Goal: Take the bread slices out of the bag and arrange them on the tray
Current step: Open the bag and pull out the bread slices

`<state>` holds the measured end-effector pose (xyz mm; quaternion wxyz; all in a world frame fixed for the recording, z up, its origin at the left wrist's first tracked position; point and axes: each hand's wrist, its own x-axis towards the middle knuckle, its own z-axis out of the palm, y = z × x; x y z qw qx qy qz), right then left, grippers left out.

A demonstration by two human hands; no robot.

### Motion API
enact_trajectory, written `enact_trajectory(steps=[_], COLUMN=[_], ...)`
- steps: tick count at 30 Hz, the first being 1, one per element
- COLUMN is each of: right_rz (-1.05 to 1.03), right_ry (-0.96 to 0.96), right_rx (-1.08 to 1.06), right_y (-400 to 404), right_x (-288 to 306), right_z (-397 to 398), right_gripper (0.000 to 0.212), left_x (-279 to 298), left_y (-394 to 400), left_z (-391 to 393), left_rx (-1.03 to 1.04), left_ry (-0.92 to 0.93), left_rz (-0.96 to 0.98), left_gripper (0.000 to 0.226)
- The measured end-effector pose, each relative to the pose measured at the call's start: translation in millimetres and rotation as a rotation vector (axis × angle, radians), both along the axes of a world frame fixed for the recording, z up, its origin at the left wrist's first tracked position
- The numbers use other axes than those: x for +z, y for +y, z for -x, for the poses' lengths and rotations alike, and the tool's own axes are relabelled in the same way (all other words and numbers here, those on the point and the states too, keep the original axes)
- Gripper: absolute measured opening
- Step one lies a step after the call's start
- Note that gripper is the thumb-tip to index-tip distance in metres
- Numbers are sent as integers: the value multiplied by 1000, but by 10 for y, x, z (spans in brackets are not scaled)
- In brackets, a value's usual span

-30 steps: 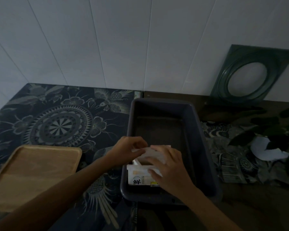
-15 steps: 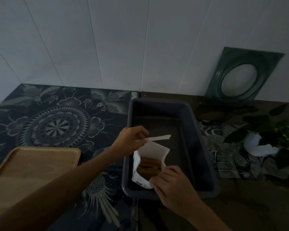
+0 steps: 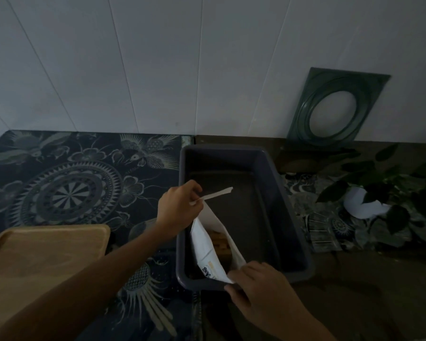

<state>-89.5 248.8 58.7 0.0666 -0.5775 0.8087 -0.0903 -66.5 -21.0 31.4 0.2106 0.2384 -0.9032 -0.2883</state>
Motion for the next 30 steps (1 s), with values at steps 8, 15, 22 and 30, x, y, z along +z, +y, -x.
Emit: enact_trajectory(steps=[8,15,22,30], right_rz=[85,-257,-526,-625], right_ry=[-41,-72,61,130], right_rx=[-19,-91,-41,-127], right_y=[-319,-1043,-1454,-1459], right_x=[166,133,-307,-749], right_z=[55,212,224,143], right_gripper=[33,28,27,62], left_x=[47,104,88,88], left_y=[95,69,42,14], left_z=[-42,-70,-101,-112], left_rx=[-157,-123,-111,-97], left_ry=[21,12,36,54], left_rz=[16,-116,-248,-377], left_gripper=[19,19,21,27])
